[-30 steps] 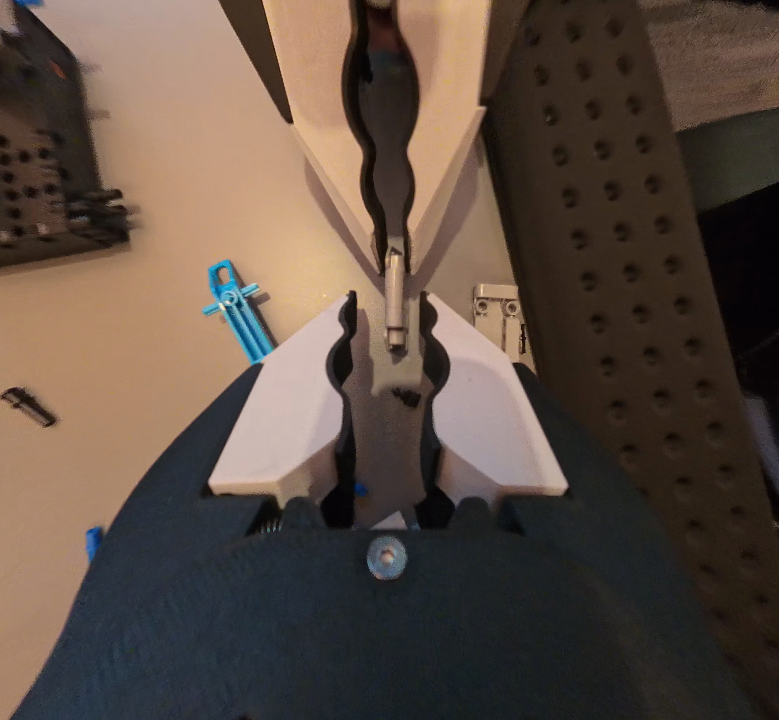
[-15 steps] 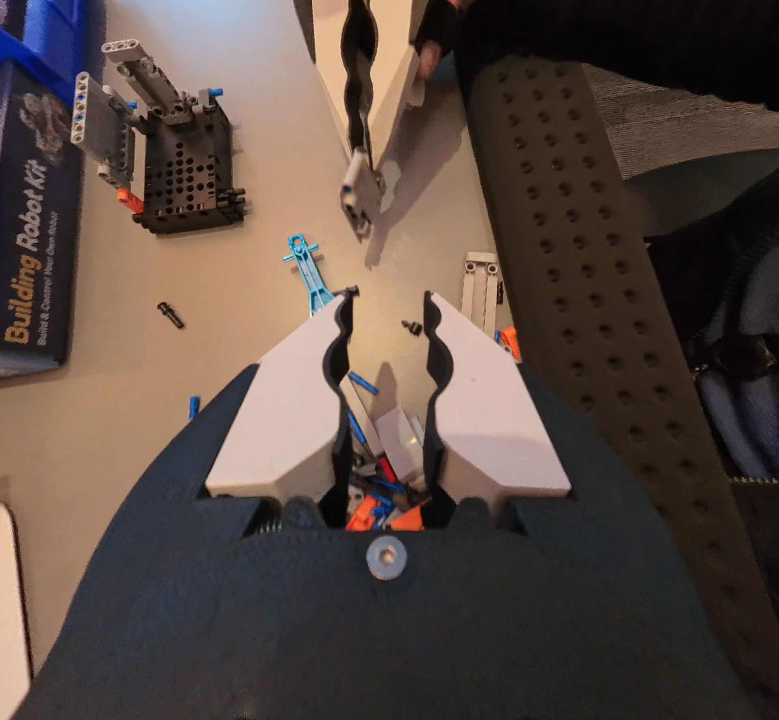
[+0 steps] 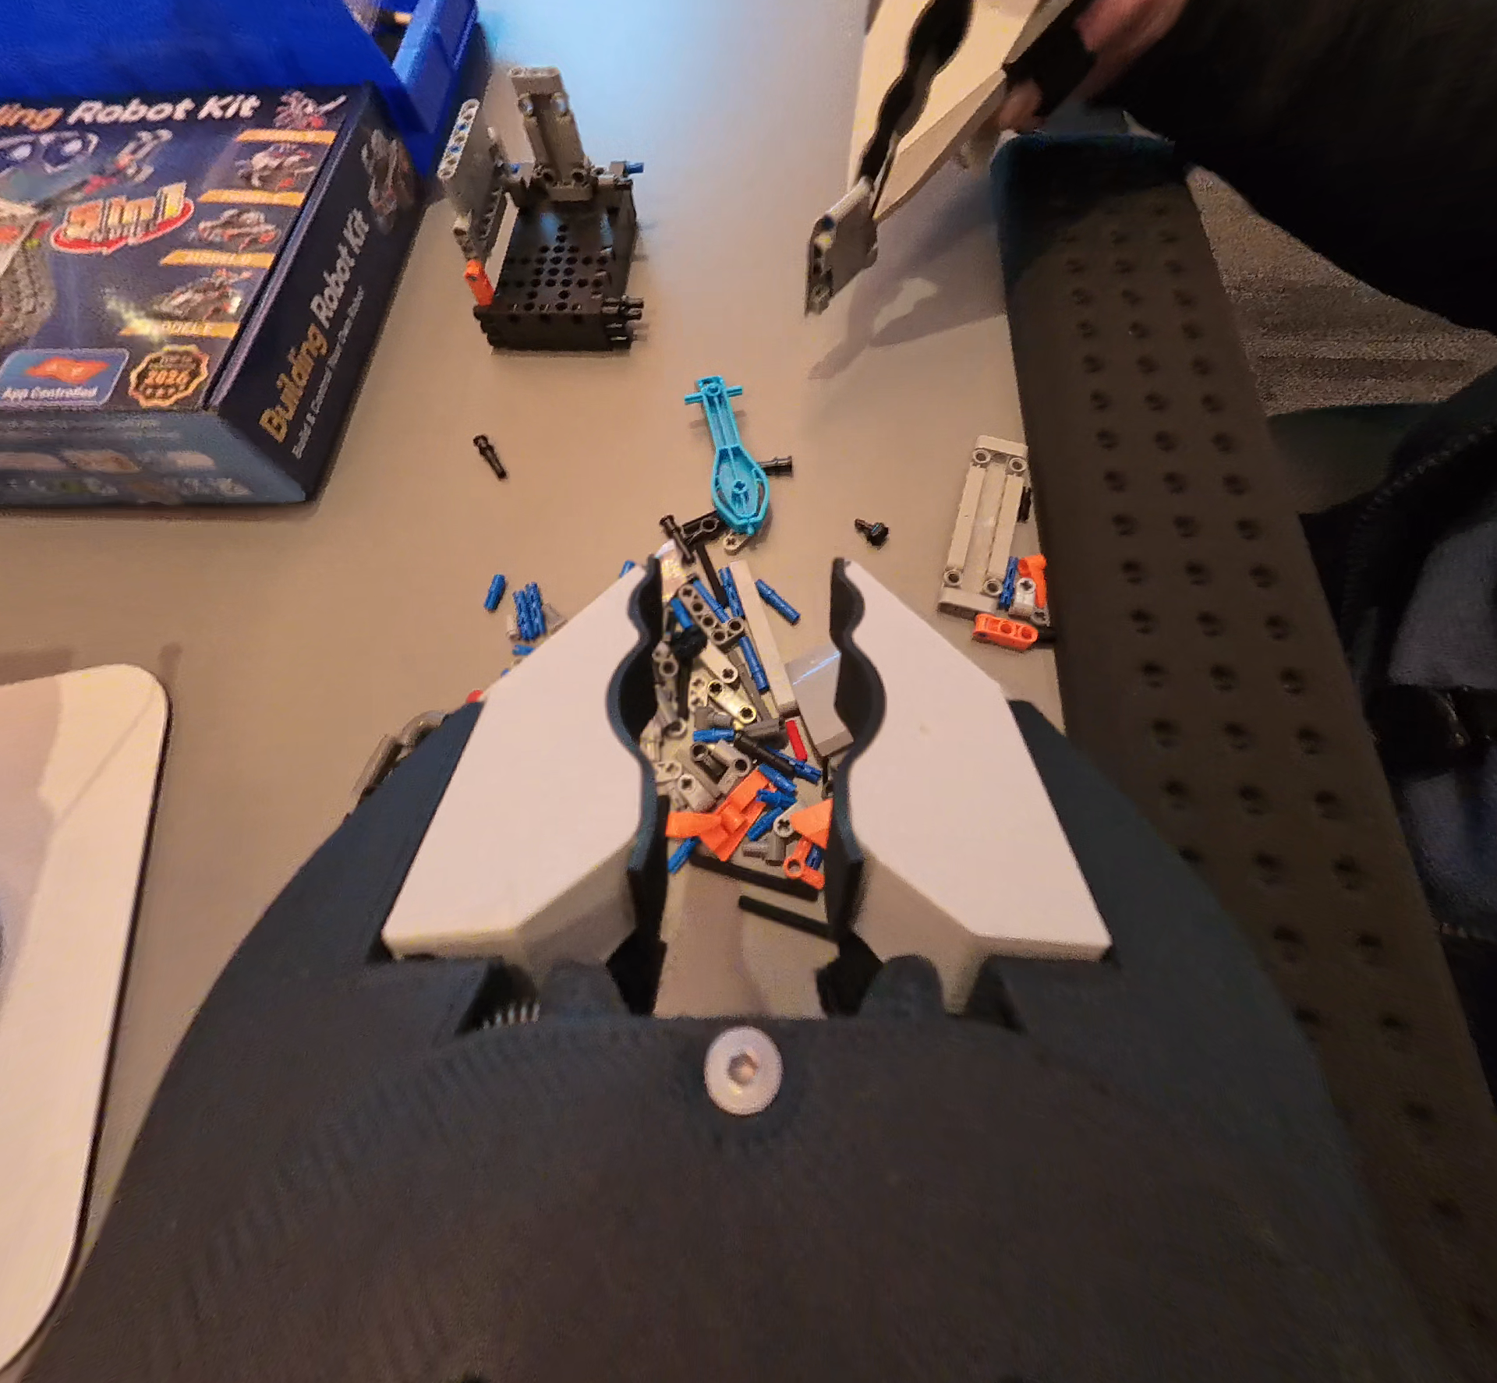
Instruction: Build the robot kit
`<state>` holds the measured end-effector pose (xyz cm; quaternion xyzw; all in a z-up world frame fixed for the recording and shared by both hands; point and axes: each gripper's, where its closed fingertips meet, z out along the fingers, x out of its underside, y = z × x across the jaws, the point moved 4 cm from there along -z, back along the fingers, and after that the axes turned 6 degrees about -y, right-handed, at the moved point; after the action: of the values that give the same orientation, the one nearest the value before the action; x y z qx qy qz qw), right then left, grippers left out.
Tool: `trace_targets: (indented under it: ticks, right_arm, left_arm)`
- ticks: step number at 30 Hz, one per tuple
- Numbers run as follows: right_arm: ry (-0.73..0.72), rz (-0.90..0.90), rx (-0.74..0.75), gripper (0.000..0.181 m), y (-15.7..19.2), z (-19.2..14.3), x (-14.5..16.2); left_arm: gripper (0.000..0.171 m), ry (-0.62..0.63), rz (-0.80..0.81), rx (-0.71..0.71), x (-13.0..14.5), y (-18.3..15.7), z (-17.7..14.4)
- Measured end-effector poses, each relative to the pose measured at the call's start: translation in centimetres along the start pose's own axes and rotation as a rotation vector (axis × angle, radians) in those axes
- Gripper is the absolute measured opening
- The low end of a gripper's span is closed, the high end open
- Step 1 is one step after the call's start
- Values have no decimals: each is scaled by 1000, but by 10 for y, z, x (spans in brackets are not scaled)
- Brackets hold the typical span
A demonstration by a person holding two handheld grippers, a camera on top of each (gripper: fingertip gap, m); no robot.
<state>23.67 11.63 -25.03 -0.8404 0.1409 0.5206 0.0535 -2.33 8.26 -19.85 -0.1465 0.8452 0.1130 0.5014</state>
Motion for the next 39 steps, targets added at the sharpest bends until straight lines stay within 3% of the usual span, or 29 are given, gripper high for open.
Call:
trace_targets:
  ticks: [3, 8, 13, 15, 22, 27, 30, 34, 39]
  right_arm:
    - [87, -63, 131, 4, -2, -8, 0]
    - [276, -184, 264, 4, -1, -8, 8]
    - [342, -318, 399, 4, -4, -7, 5]
    - [336, -304, 343, 4, 2, -2, 5]
    - [148, 91, -8, 5, 0, 1, 5]
    - [225, 216, -174, 5, -5, 7, 19]
    - [267, 204, -168, 5, -17, 11, 24]
    - [323, 171, -115, 19, -27, 16, 26]
    - [343, 77, 19, 29, -36, 13, 20]
  left_arm:
    - [40, -5, 18, -18, 4, 6, -4]
    - [23, 28, 95, -119, 12, 22, -10]
    - [24, -14, 62, -141, 16, 32, -19]
    - [24, -28, 57, -150, 16, 35, -24]
    - [27, -18, 61, -152, 18, 37, -29]
    - [28, 5, 65, -151, 25, 38, -30]
    - [28, 3, 62, -150, 28, 39, -29]
    - [28, 11, 55, -152, 34, 43, -27]
    - [29, 12, 25, -147, 44, 48, -25]
